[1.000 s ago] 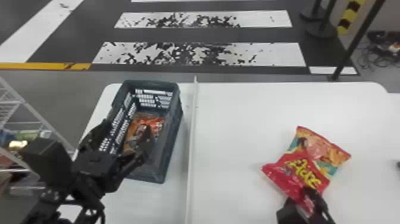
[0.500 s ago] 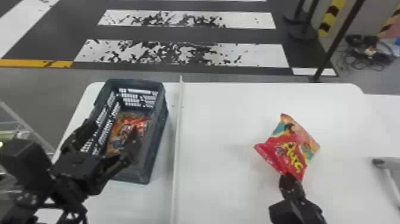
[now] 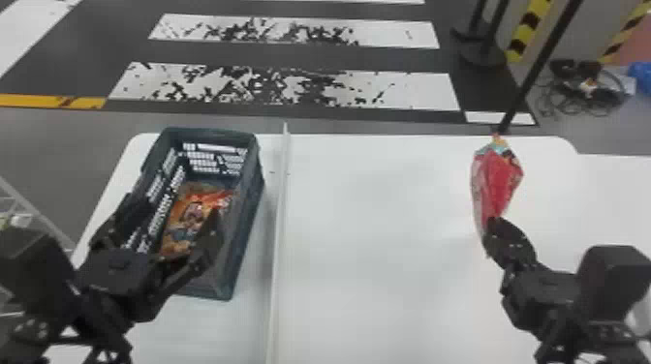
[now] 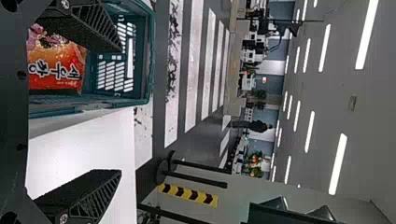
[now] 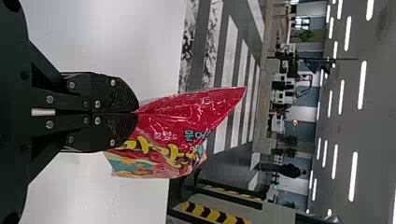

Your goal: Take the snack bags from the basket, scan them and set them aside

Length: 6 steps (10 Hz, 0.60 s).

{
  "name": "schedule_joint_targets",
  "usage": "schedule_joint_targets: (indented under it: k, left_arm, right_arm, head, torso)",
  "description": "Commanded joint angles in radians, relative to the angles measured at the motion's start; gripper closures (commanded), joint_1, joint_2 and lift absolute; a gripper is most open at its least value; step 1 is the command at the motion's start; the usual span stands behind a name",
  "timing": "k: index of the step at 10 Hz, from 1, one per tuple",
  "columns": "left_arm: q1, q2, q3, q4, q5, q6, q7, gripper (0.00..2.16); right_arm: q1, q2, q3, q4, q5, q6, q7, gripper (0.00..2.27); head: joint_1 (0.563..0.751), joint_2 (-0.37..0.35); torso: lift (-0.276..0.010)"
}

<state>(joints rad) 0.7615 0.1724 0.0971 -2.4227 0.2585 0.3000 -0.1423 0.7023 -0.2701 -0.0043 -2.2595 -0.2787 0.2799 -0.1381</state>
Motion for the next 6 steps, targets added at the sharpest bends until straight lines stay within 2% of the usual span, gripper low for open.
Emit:
schedule_joint_targets:
  k: [1,3,5,6]
  left_arm:
    - [0.004,0.002,-0.002,0.001,-0.007,0.003,0.0,0.07]
    - [0.006,0.002,-0.008,0.005,-0.015,0.006,0.0,0.07]
    - [0.007,-0.001,-0.025,0.002,-0.038,0.006,0.0,0.07]
    - [0.007,-0.001,-0.027,0.002,-0.039,0.006,-0.019,0.07]
  right_arm:
    - [0.002,0.045,-0.126,-0.006,-0.313,0.014,0.049,2.25]
    - [0.017,0.072,-0.192,0.001,-0.536,0.02,0.064,2.25]
    - [0.029,0.1,-0.281,0.032,-0.835,0.143,0.078,2.25]
    - [0.045,0.118,-0.287,0.031,-0.821,0.149,0.069,2.25]
  head:
    - [0.695,-0.04]
    - [0.695,-0.086]
    - [0.695,-0.105]
    - [0.695,-0.115]
  torso:
    - [-0.075]
    - [-0.075]
    - [-0.075]
    - [-0.075]
